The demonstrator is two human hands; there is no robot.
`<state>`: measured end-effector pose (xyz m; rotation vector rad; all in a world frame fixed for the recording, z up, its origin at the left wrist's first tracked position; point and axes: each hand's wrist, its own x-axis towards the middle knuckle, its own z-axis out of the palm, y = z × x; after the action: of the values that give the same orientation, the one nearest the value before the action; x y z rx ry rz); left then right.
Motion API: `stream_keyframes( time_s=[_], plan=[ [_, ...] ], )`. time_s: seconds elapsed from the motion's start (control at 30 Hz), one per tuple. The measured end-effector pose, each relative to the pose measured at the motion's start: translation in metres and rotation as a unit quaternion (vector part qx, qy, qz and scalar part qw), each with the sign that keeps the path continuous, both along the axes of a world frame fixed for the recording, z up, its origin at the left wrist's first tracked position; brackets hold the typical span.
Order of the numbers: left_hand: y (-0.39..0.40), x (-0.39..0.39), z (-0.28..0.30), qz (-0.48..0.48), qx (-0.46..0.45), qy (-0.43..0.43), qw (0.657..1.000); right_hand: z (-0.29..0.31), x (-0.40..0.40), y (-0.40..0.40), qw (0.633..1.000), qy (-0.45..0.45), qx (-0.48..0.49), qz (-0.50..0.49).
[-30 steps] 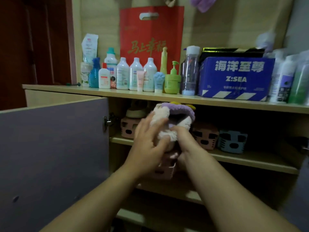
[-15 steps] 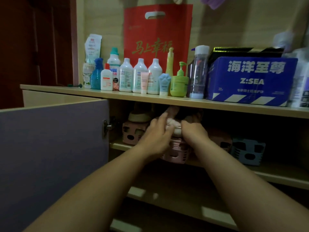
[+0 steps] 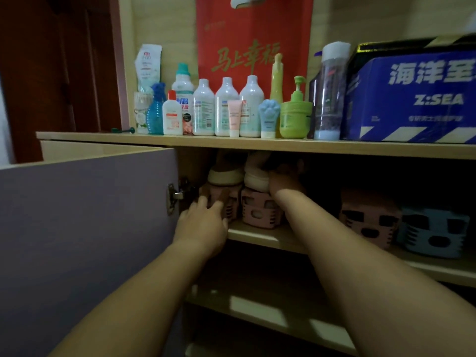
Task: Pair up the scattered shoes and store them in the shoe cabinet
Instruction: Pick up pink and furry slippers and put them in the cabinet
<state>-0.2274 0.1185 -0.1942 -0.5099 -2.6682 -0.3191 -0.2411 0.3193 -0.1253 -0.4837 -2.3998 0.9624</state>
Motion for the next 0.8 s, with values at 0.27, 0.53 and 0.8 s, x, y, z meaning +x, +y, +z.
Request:
stream_keyframes(
  time_s=[0.27,0.53,0.8],
  plan=[
    [0.001,0.037,0.007,-0.017,-0.025,-0.131,0.991,-0.030,0.090,-0.010,0.992,0.035,0.093,-0.081],
    [0.026,0.081,-0.018,-0.100,-0.072,-0.169,0.978,-0.047,0.156,0.040,0.927,-0.118,0.284,-0.212],
    [0.036,0.077,0.004,-0.075,-0.086,-0.225,0.968,-0.044,0.166,0.045,0.901,-0.010,0.307,-0.306]
  ],
)
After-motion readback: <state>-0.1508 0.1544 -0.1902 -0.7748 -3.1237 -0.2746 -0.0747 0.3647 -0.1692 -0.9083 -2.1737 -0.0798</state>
